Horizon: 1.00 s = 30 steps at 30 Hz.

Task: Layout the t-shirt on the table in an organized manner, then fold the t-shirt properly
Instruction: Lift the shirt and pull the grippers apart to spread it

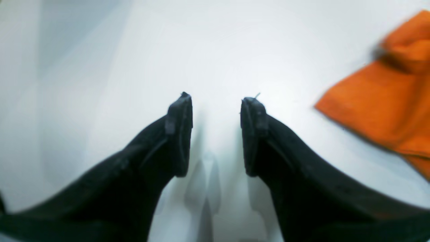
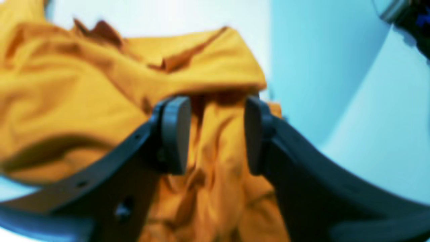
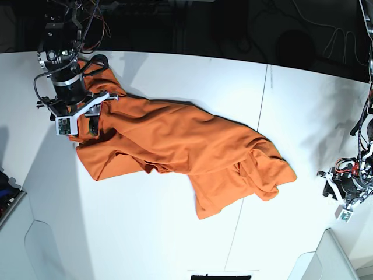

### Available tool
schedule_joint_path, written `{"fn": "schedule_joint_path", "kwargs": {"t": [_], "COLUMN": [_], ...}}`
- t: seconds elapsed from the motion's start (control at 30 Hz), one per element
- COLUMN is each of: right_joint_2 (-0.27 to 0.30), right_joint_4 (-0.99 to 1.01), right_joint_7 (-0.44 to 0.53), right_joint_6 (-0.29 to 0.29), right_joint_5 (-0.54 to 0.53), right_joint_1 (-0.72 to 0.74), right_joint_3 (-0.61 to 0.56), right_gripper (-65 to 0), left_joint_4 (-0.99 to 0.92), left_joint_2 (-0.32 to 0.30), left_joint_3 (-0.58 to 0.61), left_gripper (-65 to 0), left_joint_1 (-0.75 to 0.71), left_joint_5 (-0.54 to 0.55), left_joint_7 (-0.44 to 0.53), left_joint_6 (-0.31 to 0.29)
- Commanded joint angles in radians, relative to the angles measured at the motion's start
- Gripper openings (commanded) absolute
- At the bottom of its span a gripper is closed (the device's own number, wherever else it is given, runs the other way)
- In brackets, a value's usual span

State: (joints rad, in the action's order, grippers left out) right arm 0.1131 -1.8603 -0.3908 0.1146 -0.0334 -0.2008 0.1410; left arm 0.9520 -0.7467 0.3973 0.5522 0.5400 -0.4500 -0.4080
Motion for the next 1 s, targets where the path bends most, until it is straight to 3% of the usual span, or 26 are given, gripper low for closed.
{"fn": "schedule_joint_path", "kwargs": {"t": [0.0, 0.07, 0.23, 0.57, 0.73, 0.9, 0.97], "right_joint_2": [0.003, 0.002, -0.021, -0.068, -0.078, -0.083, -0.083], "right_joint_4": [-0.011, 0.014, 0.175, 0.461, 0.512, 0.560, 0.562], "right_joint_7": [0.023, 0.023, 0.021, 0.019, 0.018, 0.016, 0.017], "right_joint_6": [-0.004, -0.007, -0.005, 0.099, 0.102, 0.121, 0.152], "right_joint_5": [-0.015, -0.026, -0.028, -0.028, -0.027, -0.027, -0.026], "right_joint_1": [0.031, 0.071, 0.192, 0.391, 0.399, 0.402, 0.409], "right_joint_3": [0.003, 0.003, 0.003, -0.004, -0.005, -0.006, -0.006], "right_gripper": [-34.1, -30.6, -30.3, -30.3, -30.7, -47.2, -55.3], "left_joint_4": [0.045, 0.101, 0.137, 0.077, -0.009, -0.052, -0.052], "left_joint_2": [-0.014, 0.002, 0.093, 0.283, 0.320, 0.319, 0.320], "left_joint_3": [-0.010, -0.010, -0.010, -0.009, -0.009, -0.009, -0.009], "left_gripper": [-38.4, -38.4, -38.3, -34.7, -34.7, -36.6, -45.6], "left_joint_1": [0.016, -0.006, -0.001, 0.008, 0.010, 0.010, 0.010], "left_joint_5": [0.011, 0.009, -0.003, -0.116, -0.141, -0.141, -0.142], "left_joint_7": [0.019, 0.018, 0.029, 0.095, 0.111, 0.140, 0.140], "left_joint_6": [-0.001, 0.000, 0.004, 0.038, 0.037, 0.038, 0.039]}}
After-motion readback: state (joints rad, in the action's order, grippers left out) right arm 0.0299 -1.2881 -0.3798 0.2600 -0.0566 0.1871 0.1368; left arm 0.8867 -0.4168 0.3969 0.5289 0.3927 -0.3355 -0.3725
